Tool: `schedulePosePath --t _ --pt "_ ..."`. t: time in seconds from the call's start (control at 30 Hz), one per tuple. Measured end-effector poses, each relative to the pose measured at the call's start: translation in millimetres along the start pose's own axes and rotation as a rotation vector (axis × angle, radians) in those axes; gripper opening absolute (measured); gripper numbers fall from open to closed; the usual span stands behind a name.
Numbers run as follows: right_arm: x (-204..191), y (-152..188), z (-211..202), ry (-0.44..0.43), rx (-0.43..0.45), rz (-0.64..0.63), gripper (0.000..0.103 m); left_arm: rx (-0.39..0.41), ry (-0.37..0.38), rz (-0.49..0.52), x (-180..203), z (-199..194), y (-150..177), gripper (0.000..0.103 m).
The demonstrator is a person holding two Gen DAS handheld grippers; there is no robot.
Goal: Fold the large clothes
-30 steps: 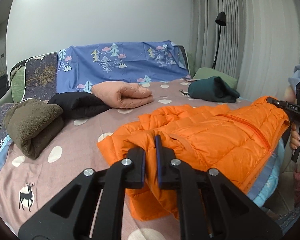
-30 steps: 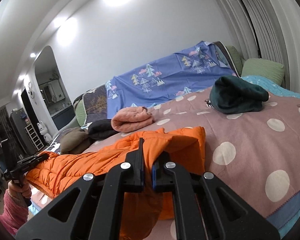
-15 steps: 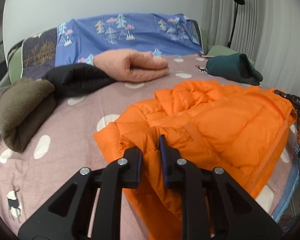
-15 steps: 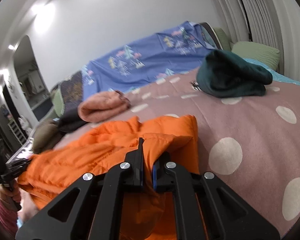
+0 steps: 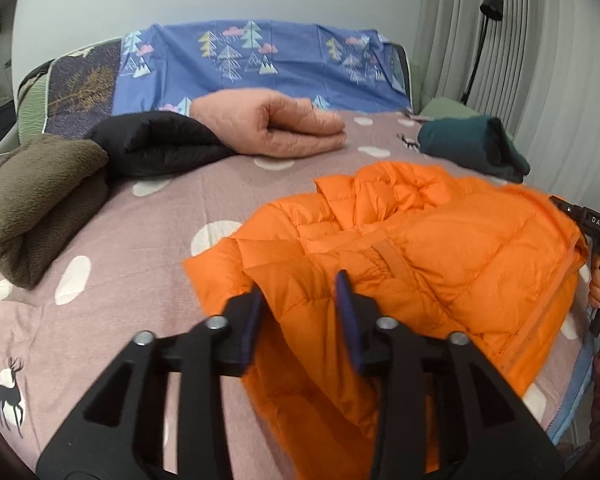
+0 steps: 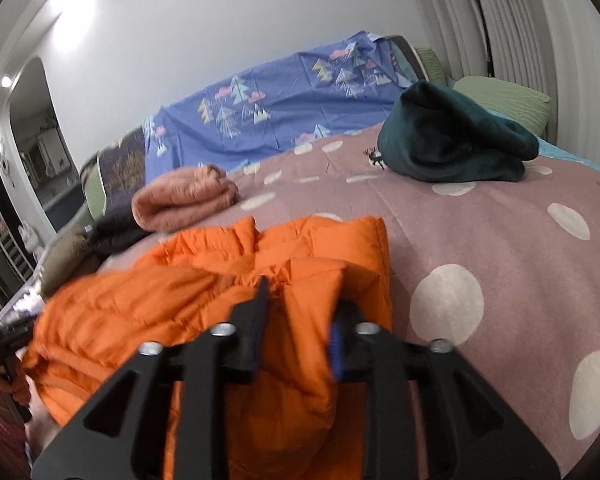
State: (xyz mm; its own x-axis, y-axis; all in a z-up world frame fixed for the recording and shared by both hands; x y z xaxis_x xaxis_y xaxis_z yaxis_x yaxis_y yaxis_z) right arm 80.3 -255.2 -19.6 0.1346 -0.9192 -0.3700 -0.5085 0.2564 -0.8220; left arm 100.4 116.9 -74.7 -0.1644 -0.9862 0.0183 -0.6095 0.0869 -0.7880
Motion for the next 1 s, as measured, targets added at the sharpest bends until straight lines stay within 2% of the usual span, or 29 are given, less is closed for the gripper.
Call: schedulePosePath --t 0.07,0.13,0.23,0.43,0.5,0.53,0.6,0.73,0.77,0.83,0.9,1.0 --pt "-8 -3 -13 -0.009 0.018 -0.004 0.04 0.033 -0.015 -0.004 -2 -14 -2 0.056" --pt "-18 -5 -25 -0.008 0.036 -0.029 0.048 0.067 -0.017 0.0 -1 -30 -5 0.056" --pt "-32 -6 -41 -0.005 0.066 -0.074 0.054 0.113 -0.012 0.004 2 -56 -9 0.057" --pt "-60 3 -79 -0.007 0.105 -0.186 0.056 0.191 0.058 0.086 38 -102 -5 0.06" --pt "-70 12 -87 -0.043 0.088 -0.222 0.057 0.202 0.089 0.135 56 -112 2 0.071" --pt "-74 17 -89 -0.067 0.072 -0.23 0.058 0.2 0.101 0.157 65 -114 6 0.072" --pt "-80 31 -89 -0.131 0.023 -0.224 0.06 0.174 0.149 0.193 84 -115 18 0.072" --pt "-78 58 -75 -0.147 -0.069 -0.198 0.059 0.079 0.247 0.242 117 -103 45 0.068" --pt "-77 65 -69 -0.143 -0.094 -0.189 0.056 0.059 0.252 0.252 121 -98 51 0.061" --pt "-72 75 -59 -0.13 -0.136 -0.168 0.036 -0.006 0.232 0.269 128 -80 65 0.052" --pt "-67 84 -45 -0.108 -0.186 -0.14 0.031 -0.078 0.202 0.254 126 -58 76 0.04" --pt "-62 88 -33 -0.091 -0.213 -0.127 0.03 -0.118 0.181 0.219 118 -41 79 0.038"
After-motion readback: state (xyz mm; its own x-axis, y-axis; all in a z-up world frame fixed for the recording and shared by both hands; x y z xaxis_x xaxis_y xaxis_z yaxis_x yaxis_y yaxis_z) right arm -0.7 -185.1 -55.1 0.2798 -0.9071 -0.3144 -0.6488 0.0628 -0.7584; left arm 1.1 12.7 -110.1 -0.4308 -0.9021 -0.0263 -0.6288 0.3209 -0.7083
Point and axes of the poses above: each gripper's, at about its wrist camera, not at the fingertips, and z roughly the way its jaws point, x to its right, y to its underside, the point moved 6 cm from there along z, roughly the way its jaws point, and after that the axes turned 10 degrees about -y, right-handed, at the moved point
